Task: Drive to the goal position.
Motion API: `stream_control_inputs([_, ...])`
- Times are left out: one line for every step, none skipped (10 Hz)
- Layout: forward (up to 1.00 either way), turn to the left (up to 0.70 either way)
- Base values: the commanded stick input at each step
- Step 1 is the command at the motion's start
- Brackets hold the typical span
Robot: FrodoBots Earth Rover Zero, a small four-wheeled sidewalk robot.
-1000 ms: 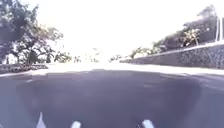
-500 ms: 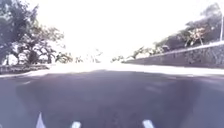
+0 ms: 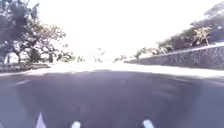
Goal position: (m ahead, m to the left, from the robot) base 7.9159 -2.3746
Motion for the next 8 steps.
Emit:
stream_control_inputs([0.70, 0.00])
stream_control_inputs([0.70, 0.00])
stream_control_inputs([0.70, 0.00])
stream_control_inputs([0.70, 0.00])
stream_control_inputs([0.70, 0.00])
stream_control_inputs([0.70, 0.00])
stream_control_inputs([0.70, 0.00])
stream_control_inputs([0.70, 0.00])
